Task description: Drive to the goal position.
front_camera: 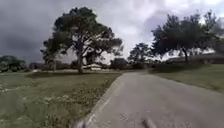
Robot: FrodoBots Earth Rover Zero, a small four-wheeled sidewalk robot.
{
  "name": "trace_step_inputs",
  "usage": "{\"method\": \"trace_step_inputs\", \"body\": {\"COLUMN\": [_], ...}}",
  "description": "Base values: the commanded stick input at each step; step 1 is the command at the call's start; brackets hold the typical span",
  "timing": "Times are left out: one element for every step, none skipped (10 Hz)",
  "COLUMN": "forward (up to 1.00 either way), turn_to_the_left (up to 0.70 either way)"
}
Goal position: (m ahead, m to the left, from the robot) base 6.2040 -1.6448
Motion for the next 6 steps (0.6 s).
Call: {"method": "trace_step_inputs", "body": {"forward": [0.70,0.70,0.70,0.70,0.70,0.70], "turn_to_the_left": [-0.26,-0.23,-0.21,-0.18,-0.16,-0.12]}}
